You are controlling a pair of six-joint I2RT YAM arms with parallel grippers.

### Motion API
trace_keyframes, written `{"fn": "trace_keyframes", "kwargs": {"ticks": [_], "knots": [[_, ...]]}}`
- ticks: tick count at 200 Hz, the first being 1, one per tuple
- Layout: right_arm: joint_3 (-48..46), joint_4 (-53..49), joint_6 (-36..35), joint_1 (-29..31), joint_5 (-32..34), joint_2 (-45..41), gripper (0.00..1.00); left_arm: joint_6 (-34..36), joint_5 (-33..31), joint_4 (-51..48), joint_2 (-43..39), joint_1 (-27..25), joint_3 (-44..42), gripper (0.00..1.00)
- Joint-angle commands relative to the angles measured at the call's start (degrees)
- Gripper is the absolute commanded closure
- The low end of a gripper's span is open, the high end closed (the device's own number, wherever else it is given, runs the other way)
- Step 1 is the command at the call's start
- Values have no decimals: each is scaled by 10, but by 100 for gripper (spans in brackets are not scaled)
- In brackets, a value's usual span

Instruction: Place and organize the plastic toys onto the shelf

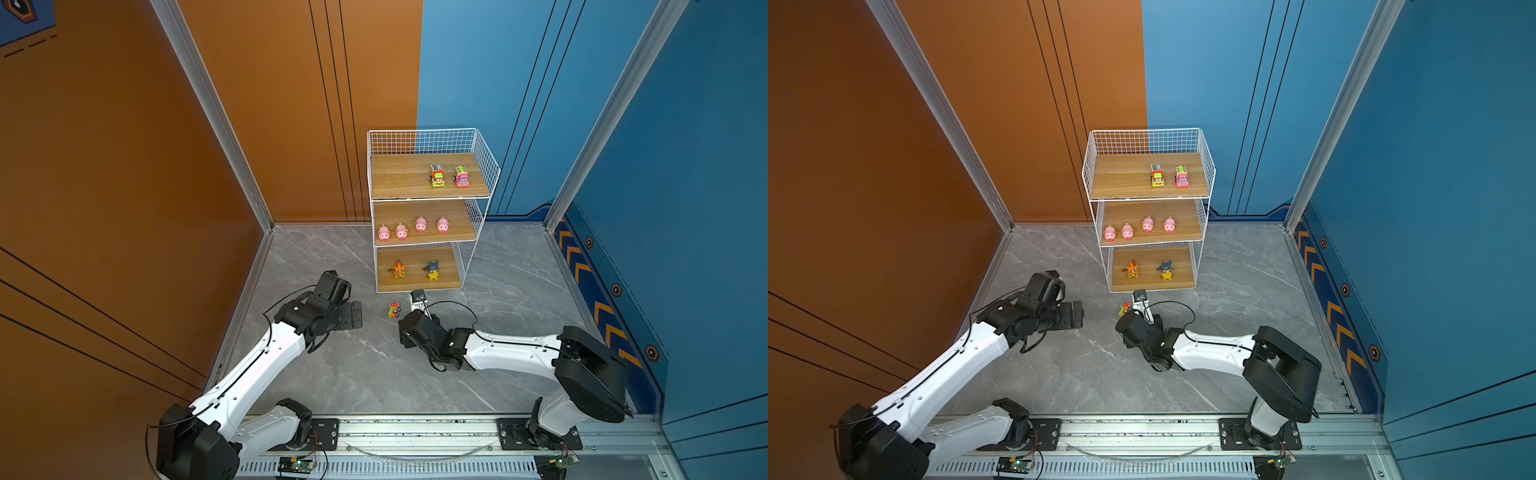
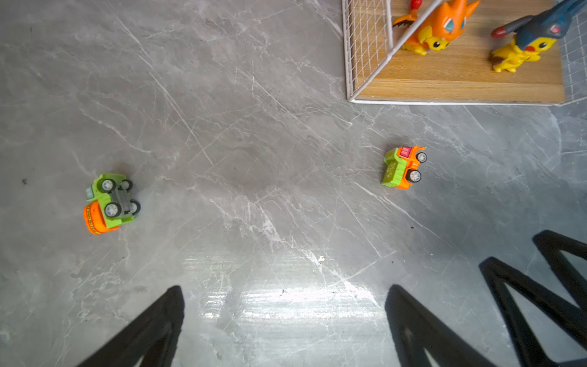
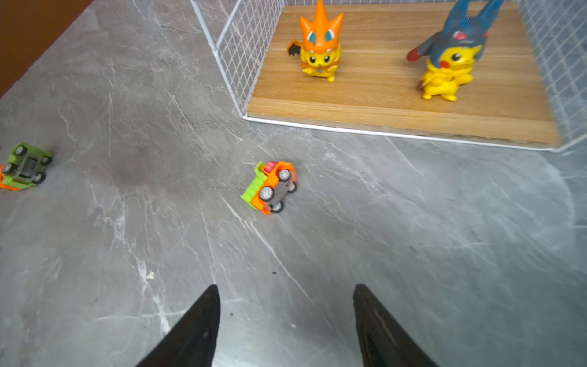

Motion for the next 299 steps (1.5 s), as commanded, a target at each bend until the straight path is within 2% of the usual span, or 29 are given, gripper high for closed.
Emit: {"fn": "trace_keyframes", "kwargs": {"ticks": [1, 67, 94, 158, 256, 299], "knots": [[57, -35, 62, 10, 43, 47, 31, -11, 52, -18, 2, 9, -1, 0], [191, -147, 140, -4, 66, 160, 32, -32, 93, 30, -15, 21, -36, 0], [235, -175, 149, -16, 51, 197, 35, -44, 101, 48, -27, 21, -45, 0], [335, -259, 155, -25, 61, 282, 40, -60, 99, 64, -51, 32, -58, 0], [346, -266, 171, -43, 66, 315, 51, -90, 115, 95, -47, 93, -84, 0], [329, -239, 146, -49, 54, 295, 64, -91, 121, 98, -41, 98, -79, 0]]}}
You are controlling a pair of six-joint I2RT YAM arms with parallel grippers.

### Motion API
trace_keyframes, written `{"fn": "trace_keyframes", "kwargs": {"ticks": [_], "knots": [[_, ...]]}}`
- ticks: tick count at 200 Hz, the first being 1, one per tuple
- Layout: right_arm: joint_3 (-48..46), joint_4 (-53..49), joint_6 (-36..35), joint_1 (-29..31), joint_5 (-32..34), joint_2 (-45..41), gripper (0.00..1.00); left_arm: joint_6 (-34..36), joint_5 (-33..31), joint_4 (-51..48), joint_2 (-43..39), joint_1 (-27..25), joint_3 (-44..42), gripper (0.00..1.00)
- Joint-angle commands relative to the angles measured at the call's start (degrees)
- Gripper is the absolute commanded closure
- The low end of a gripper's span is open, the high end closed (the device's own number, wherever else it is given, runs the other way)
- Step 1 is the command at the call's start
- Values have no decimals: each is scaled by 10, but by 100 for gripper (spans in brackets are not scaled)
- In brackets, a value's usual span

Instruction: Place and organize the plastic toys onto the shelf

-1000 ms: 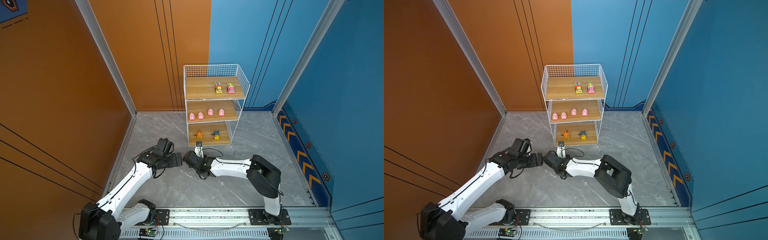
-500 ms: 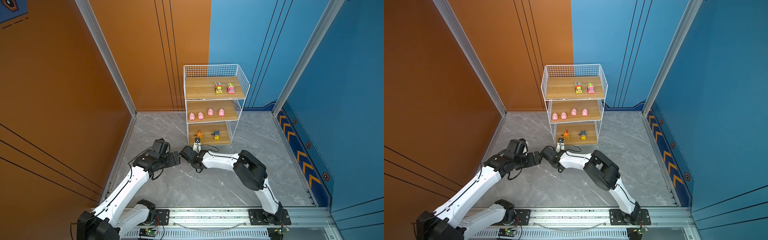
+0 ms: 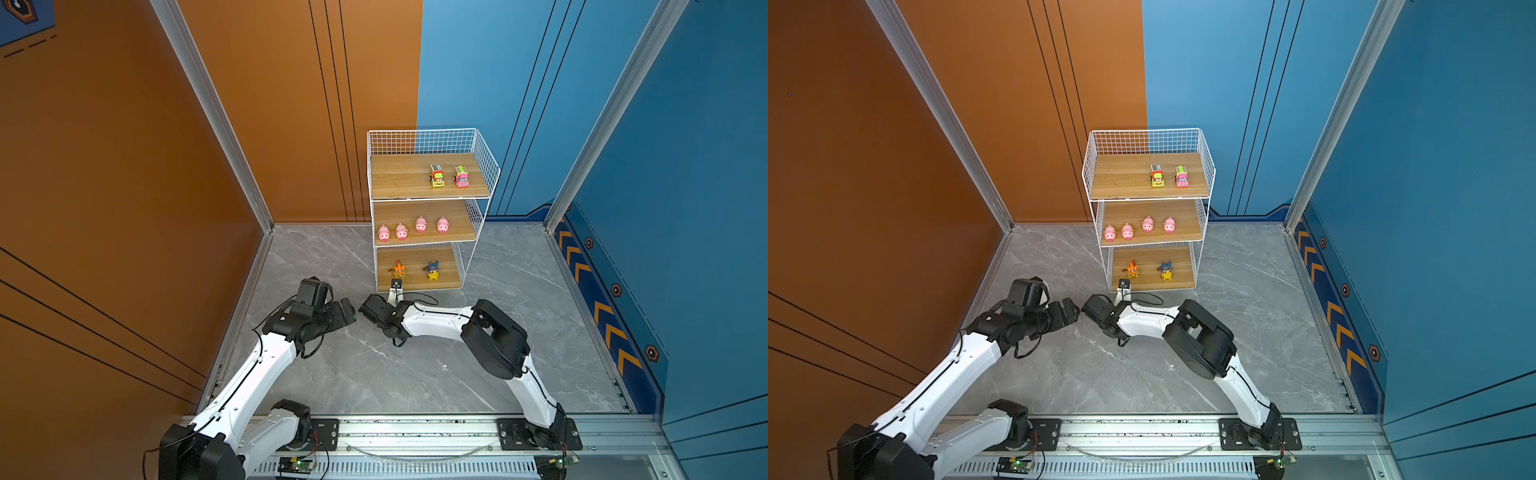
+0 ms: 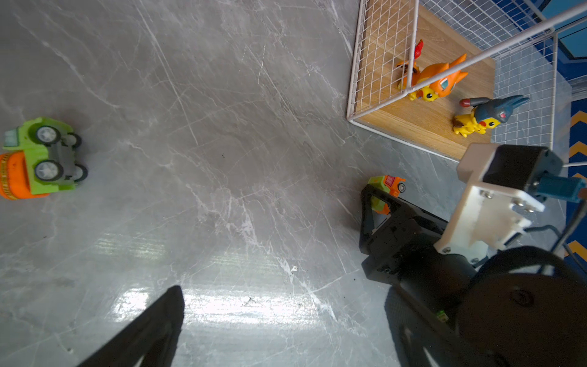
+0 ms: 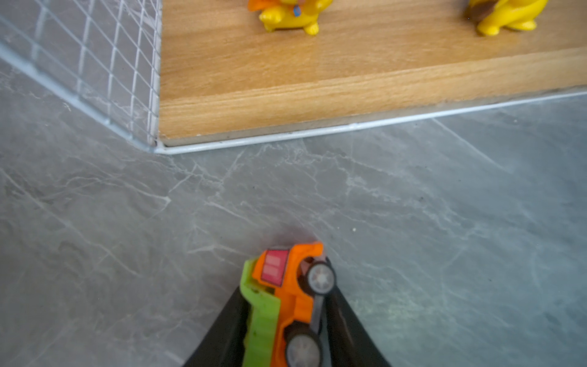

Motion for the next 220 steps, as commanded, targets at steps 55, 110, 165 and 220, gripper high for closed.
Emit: {"fn": "trace_keyframes", "kwargs": {"ticks": [55, 110, 165, 220], "knots": [[-183, 171, -62, -19, -108, -152, 71, -1, 24, 11, 10, 7, 11, 0], [-373, 372, 31, -55, -303, -243, 70, 2, 25, 18, 13, 5, 10, 0], [-535, 690, 225, -94, -378, -232, 67, 5, 22, 18, 7, 2, 9, 1], [-617, 900, 352, -120, -364, -175, 57, 5, 19, 18, 8, 0, 11, 1]]}}
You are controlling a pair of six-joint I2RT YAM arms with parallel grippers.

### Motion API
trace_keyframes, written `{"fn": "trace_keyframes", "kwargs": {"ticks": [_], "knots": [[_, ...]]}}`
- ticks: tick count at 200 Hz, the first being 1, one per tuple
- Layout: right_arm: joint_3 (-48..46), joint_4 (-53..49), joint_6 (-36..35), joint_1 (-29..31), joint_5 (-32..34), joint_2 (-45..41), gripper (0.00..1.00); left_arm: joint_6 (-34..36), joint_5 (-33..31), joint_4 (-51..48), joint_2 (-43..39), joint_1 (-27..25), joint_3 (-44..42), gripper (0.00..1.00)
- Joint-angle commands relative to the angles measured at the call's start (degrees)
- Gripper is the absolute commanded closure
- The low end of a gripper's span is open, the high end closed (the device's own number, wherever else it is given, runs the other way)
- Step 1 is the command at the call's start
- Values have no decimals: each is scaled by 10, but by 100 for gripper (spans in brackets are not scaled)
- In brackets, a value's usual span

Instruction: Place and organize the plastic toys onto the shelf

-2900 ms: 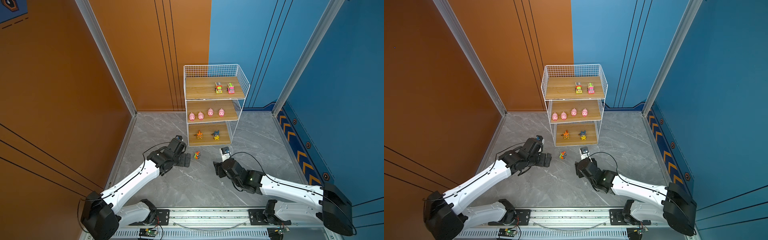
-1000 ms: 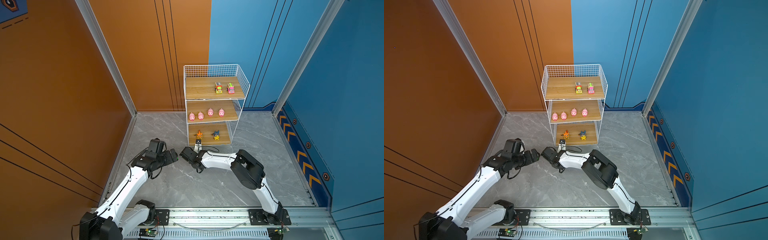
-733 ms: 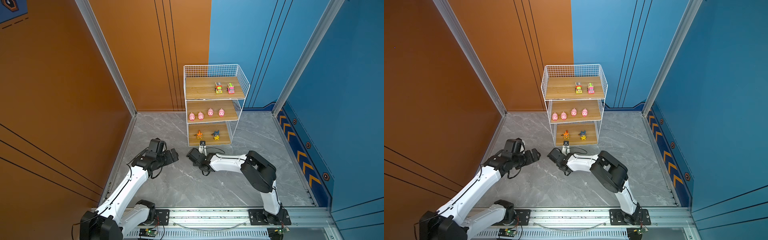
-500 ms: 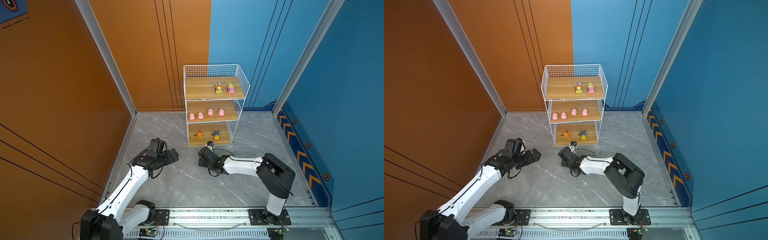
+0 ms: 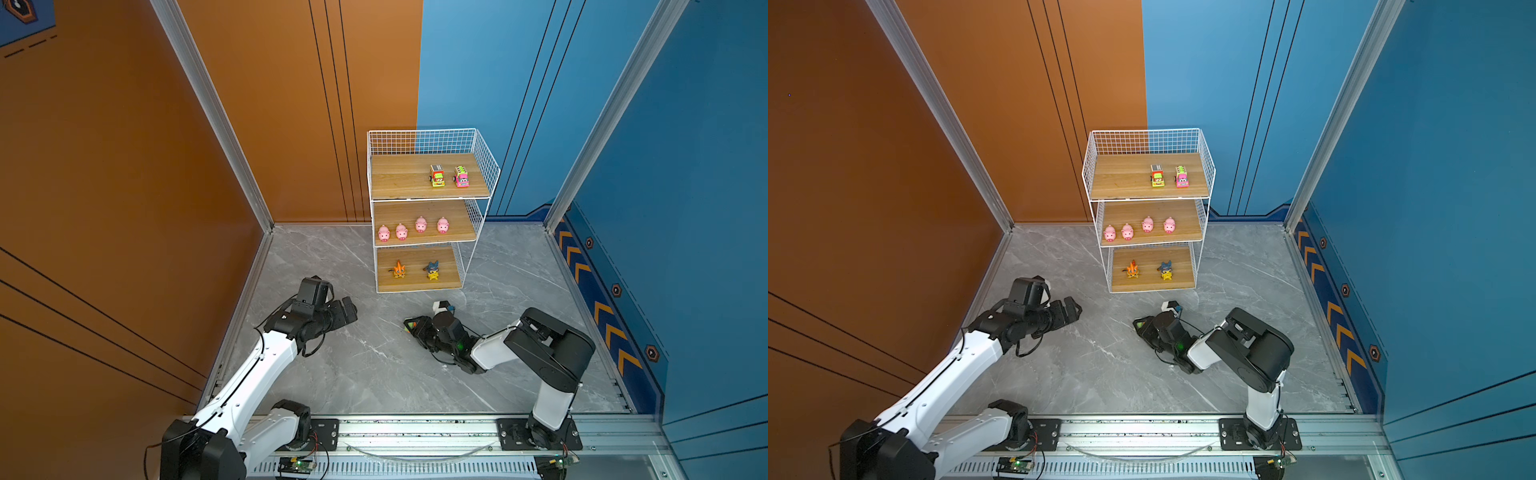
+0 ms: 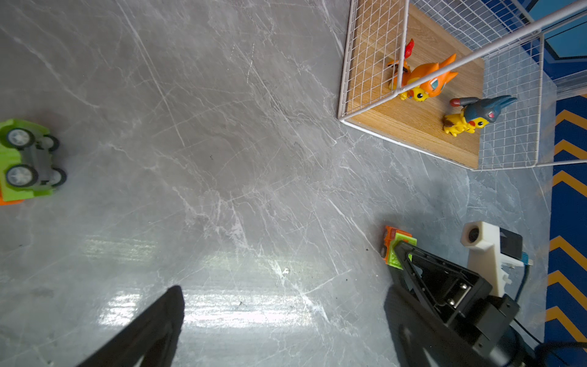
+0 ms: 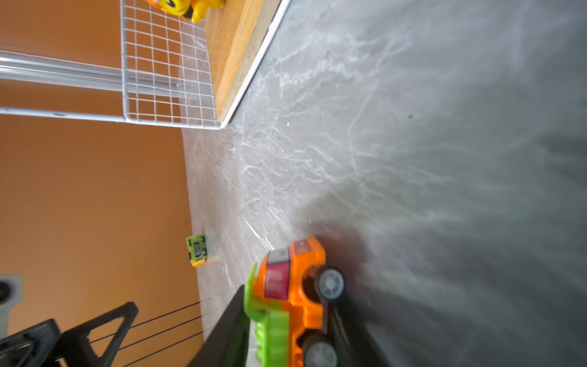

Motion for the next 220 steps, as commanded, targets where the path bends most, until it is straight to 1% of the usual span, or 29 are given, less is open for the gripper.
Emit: {"fn": "trace_keyframes", "kwargs": {"ticks": [1, 24, 46, 88, 120, 131, 141, 164, 174, 183, 196, 220], "knots": [[-32, 117, 84, -10, 4, 30, 57, 5, 5, 6, -3, -1, 11, 1], [-57, 157, 111, -12, 20, 38, 54, 6, 3, 6, -3, -1, 11, 0], [-73, 140, 117, -14, 31, 25, 52, 5, 3, 6, -2, -2, 10, 1], [-88, -16, 98, -18, 51, -48, 47, 6, 3, 6, -2, -2, 8, 1], [-97, -151, 55, -33, 82, -117, 46, 5, 2, 6, 1, -2, 8, 1], [-95, -196, 20, -41, 93, -148, 46, 5, 1, 6, -1, -4, 7, 1], [-81, -270, -21, -45, 107, -182, 45, 5, 0, 6, -1, -3, 6, 1], [-32, -413, -170, -44, 139, -248, 44, 5, 0, 8, 1, -6, 4, 1], [-15, -446, -238, -37, 156, -268, 43, 5, 0, 9, 3, -9, 3, 1], [-1, -482, -278, -31, 172, -281, 42, 5, -2, 10, 4, -12, 4, 0], [5, -477, -340, -27, 175, -291, 41, 9, -4, 9, 5, -18, 10, 1], [20, -465, -415, -9, 190, -284, 41, 29, -3, -12, 9, -23, 41, 1]]}}
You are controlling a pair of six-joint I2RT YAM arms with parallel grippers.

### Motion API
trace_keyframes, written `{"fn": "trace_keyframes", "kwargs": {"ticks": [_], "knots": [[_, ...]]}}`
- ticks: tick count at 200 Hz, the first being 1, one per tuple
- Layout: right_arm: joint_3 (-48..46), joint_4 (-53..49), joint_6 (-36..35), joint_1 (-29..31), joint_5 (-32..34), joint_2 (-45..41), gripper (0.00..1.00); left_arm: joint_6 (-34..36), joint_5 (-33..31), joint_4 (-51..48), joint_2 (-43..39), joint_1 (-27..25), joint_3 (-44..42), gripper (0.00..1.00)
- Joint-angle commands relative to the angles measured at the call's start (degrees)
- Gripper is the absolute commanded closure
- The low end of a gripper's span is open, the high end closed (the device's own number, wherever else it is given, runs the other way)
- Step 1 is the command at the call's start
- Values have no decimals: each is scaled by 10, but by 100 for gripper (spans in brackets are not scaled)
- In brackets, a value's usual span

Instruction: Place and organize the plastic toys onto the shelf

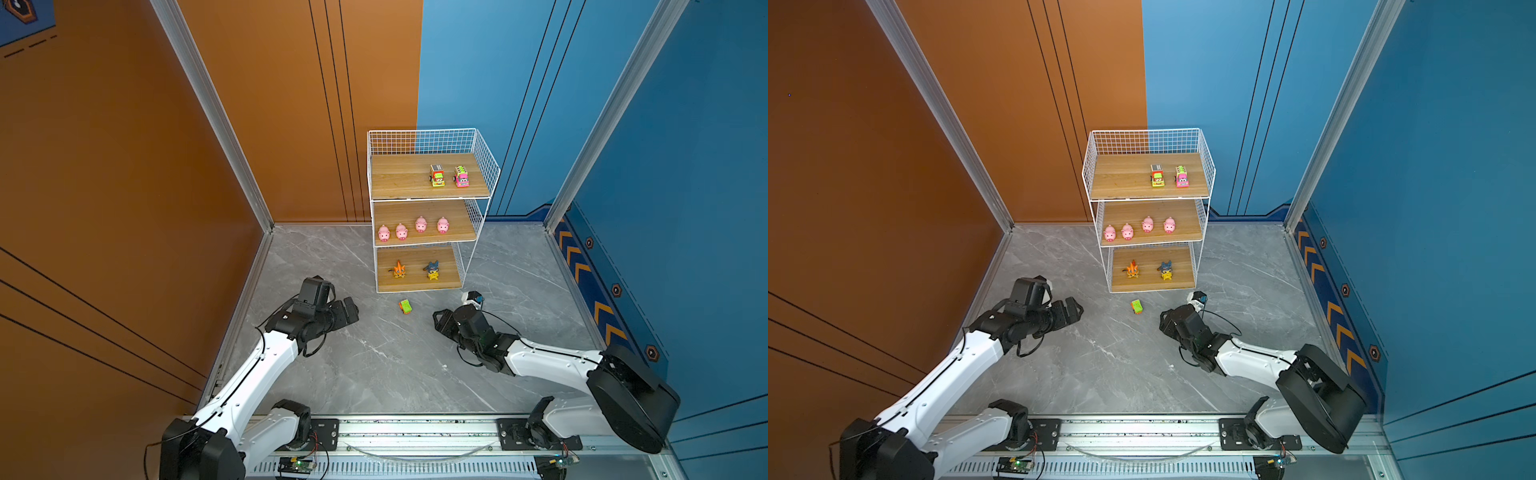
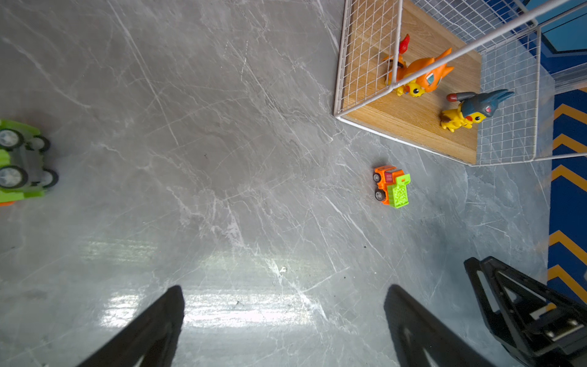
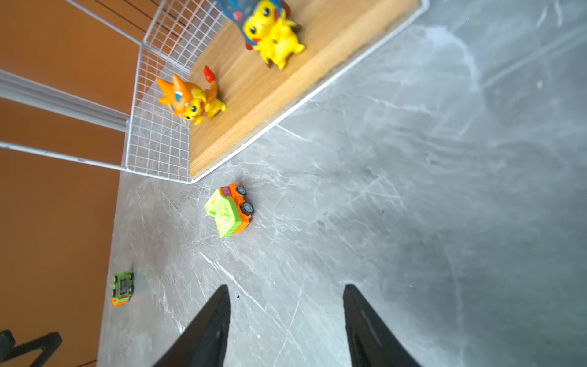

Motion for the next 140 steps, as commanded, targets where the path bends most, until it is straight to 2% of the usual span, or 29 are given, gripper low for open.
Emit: {"fn": "trace_keyframes", "kwargs": {"ticks": [1, 30, 61, 100, 140], "knots": [[16, -61, -150, 17, 43, 4, 41, 27, -2, -13, 7, -7, 40, 1], [45, -34, -222, 52, 83, 32, 41, 79, -8, -65, 23, -11, 110, 0], [74, 31, -268, 55, 59, 87, 41, 143, 13, -100, 52, -5, 175, 0], [114, 85, -306, 53, 36, 165, 41, 154, 17, -87, 51, 1, 153, 0], [146, 156, -315, 41, -2, 240, 40, 151, 34, -73, 41, 29, 124, 0]]}}
